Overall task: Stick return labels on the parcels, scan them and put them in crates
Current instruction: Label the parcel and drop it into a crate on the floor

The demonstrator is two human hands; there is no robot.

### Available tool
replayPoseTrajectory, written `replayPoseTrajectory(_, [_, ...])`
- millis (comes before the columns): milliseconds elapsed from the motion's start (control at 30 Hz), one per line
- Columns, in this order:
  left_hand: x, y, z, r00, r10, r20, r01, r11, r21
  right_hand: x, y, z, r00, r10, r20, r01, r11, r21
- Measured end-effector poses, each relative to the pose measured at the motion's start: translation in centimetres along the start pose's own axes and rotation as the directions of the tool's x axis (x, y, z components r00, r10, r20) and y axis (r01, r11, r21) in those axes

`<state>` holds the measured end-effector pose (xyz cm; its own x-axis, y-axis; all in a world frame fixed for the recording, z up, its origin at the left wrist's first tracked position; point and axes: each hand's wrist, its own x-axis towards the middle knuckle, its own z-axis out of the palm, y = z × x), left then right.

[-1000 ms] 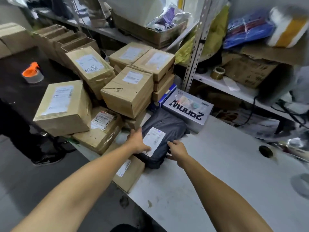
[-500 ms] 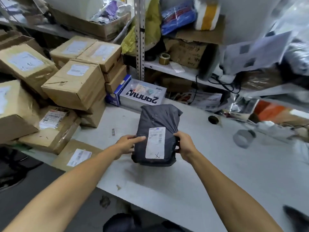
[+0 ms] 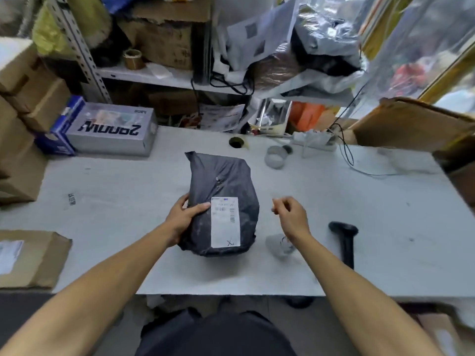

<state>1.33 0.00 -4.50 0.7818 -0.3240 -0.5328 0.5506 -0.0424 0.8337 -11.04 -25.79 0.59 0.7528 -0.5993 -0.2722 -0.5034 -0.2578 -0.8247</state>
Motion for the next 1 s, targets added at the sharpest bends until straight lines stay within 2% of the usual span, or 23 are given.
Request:
replayPoseTrajectory(67, [0.3, -0.3, 1.3, 0.999, 0.016, -0.030, -0.016, 0.999, 0.029, -0.5, 4.0, -4.0, 0.964, -0.052, -0.261, -0.012, 0.972, -0.236])
replayPoseTrajectory(100, [0.4, -0.3, 1.9, 0.999, 0.027, -0.037, -0.025, 0.999, 0.036, -0.9, 6.0, -5.7, 0.933, -0.051, -0.356, -0.062, 0.953, -0.298])
replayPoseTrajectory(167, [0.7, -0.3, 2.8, 0.998, 0.042, -0.045, -0.040, 0.998, 0.046, -1.3, 9.3, -8.3, 0.863, 0.062, -0.501, -0.230, 0.932, -0.281])
replayPoseTrajectory(200, [0.8, -0.3, 3.1, 0.998, 0.045, -0.048, -0.042, 0.998, 0.052, -1.3, 10.6, -9.1, 0.830, 0.177, -0.529, -0.331, 0.920, -0.212])
replayPoseTrajectory(233, [0.9, -0.2, 3.3, 0.997, 0.049, -0.051, -0.046, 0.997, 0.061, -1.4, 11.7, -9.7, 0.812, 0.288, -0.508, -0.414, 0.897, -0.154])
replayPoseTrajectory(300, [1.1, -0.1, 3.6, 0.997, 0.063, -0.055, -0.058, 0.995, 0.082, -1.2, 13.6, -10.2, 0.825, 0.428, -0.368, -0.496, 0.861, -0.113])
replayPoseTrajectory(367, [0.9, 0.2, 3.9, 0.995, 0.070, -0.074, -0.062, 0.992, 0.107, -0.7, 14.5, -10.3, 0.835, 0.491, -0.250, -0.522, 0.849, -0.078])
replayPoseTrajectory(433, [0.4, 0.4, 4.2, 0.990, 0.089, -0.109, -0.075, 0.989, 0.129, 0.4, 14.5, -10.4, 0.825, 0.530, -0.198, -0.549, 0.834, -0.053])
replayPoseTrajectory(533, [0.1, 0.3, 4.4, 0.977, 0.119, -0.179, -0.097, 0.987, 0.127, 2.4, 13.1, -10.0, 0.802, 0.593, -0.080, -0.586, 0.805, 0.088])
replayPoseTrajectory(667, [0.2, 0.6, 4.0, 0.950, 0.168, -0.263, -0.133, 0.980, 0.145, 3.8, 6.6, -9.6, 0.877, 0.480, 0.034, -0.469, 0.836, 0.284])
replayPoseTrajectory(767, [0.6, 1.1, 3.6, 0.932, 0.198, -0.305, -0.156, 0.975, 0.157, 3.7, 0.3, -9.2, 0.925, 0.286, 0.250, -0.362, 0.864, 0.350])
replayPoseTrajectory(900, [0.7, 2.0, 3.7, 0.908, 0.209, -0.364, -0.151, 0.972, 0.180, 1.5, -5.9, -8.6, 0.865, 0.048, 0.499, -0.224, 0.928, 0.298])
replayPoseTrajectory(1000, [0.9, 2.4, 3.4, 0.905, 0.184, -0.384, -0.117, 0.975, 0.192, 0.1, -8.5, -8.0, 0.829, -0.005, 0.560, -0.150, 0.961, 0.232])
